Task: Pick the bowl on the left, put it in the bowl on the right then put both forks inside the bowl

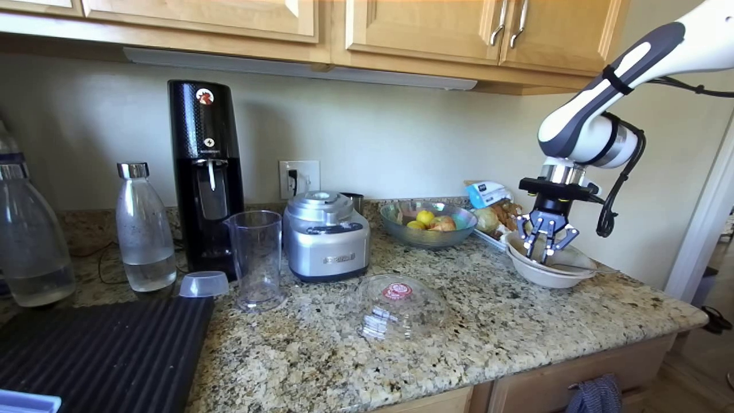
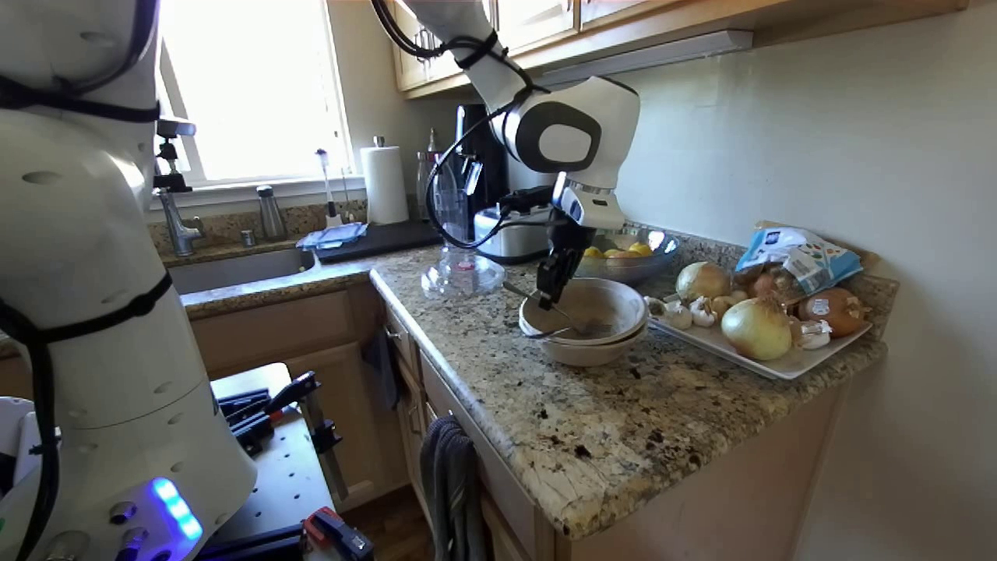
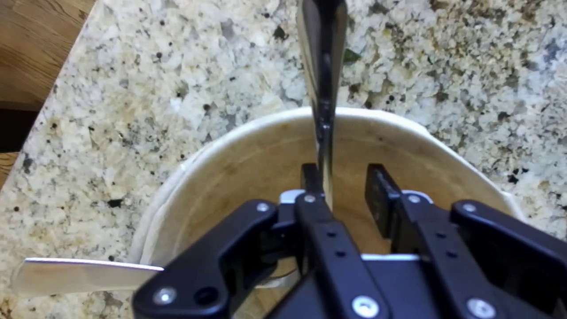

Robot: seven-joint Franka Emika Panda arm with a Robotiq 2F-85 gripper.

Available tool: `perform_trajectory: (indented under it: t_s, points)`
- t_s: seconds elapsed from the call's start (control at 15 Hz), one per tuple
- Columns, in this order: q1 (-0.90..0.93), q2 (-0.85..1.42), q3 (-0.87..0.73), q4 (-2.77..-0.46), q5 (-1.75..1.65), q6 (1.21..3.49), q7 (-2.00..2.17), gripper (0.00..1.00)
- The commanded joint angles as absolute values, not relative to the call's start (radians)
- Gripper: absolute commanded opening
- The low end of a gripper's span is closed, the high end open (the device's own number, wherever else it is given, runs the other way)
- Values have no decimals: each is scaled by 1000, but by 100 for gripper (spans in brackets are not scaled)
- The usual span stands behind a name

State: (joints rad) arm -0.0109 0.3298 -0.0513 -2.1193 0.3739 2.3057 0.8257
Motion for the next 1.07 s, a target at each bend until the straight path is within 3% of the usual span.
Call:
perform_trajectory:
  t_s: [0.0, 0.33, 1.0]
  points:
    - [-25, 300, -53, -2129, 403, 2281, 806, 63]
    - [-26, 267, -53, -2137, 400, 2283, 788, 96]
    - [10, 126, -63, -2223, 153, 2388, 707, 100]
